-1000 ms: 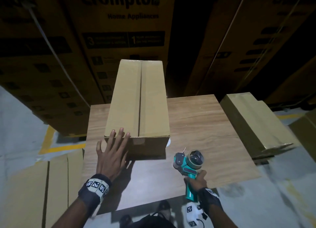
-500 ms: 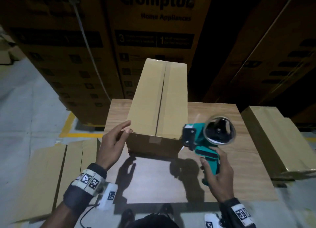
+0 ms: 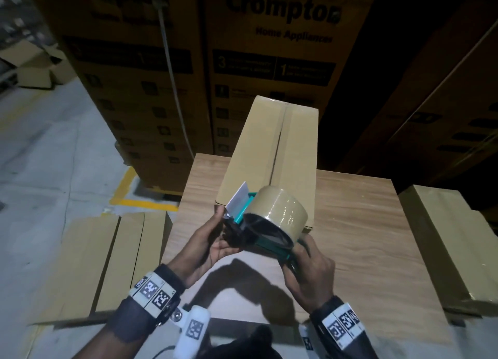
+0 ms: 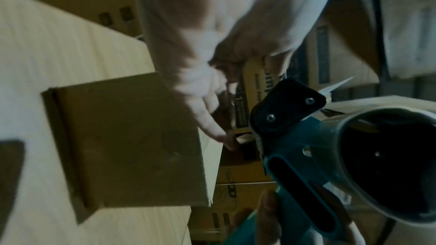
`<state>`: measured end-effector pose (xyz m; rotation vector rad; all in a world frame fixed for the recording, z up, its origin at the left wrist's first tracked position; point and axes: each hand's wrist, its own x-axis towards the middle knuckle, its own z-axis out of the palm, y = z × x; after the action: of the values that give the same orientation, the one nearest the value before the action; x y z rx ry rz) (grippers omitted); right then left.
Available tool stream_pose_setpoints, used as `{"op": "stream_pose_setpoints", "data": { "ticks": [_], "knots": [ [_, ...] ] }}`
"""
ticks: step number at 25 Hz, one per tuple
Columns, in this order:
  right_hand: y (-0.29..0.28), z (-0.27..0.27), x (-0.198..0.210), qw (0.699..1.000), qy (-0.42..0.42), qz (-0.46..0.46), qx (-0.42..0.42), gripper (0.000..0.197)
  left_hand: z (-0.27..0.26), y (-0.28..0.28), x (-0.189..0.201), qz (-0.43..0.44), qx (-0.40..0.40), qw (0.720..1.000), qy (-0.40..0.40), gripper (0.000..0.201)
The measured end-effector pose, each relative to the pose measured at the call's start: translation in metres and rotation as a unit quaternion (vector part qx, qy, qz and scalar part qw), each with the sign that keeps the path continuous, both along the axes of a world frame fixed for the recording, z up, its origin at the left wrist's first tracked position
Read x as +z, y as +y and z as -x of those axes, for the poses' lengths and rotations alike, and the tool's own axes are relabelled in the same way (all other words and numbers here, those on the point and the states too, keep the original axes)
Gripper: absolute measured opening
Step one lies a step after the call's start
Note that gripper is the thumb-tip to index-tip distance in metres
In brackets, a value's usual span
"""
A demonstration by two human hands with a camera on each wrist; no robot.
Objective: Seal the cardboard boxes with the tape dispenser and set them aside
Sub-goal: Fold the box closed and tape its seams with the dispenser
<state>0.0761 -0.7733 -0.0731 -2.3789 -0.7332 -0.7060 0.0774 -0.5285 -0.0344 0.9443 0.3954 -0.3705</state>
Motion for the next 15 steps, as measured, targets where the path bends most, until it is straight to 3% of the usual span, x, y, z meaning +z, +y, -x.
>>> {"op": "stream_pose_setpoints", "data": {
  "ticks": [2,5,9,12,15],
  "knots": [
    [0.006,-0.001,-0.001,1.000,0.008,-0.007,0.006,0.035,0.000,-0.002,-0.012,-0.049,0.026,0.998,0.022,0.027],
    [0.013,0.002,-0.006,1.000,0.019,-0.015,0.014,0.034,-0.002,0.002,-0.030,-0.136,0.012,0.991,0.010,0.026],
    [0.017,0.009,-0.009,0.999,0.041,-0.002,0.022,0.034,-0.004,0.006,-0.033,-0.187,0.044,0.981,0.041,0.020],
    [0.016,0.008,-0.011,0.998,0.062,0.004,0.023,0.035,-0.010,0.016,-0.038,-0.108,0.038,0.990,0.079,0.031],
    [0.010,-0.001,-0.010,0.997,0.066,-0.006,0.036,0.039,-0.012,0.027,-0.031,-0.012,-0.010,0.988,0.151,0.020]
  ]
}}
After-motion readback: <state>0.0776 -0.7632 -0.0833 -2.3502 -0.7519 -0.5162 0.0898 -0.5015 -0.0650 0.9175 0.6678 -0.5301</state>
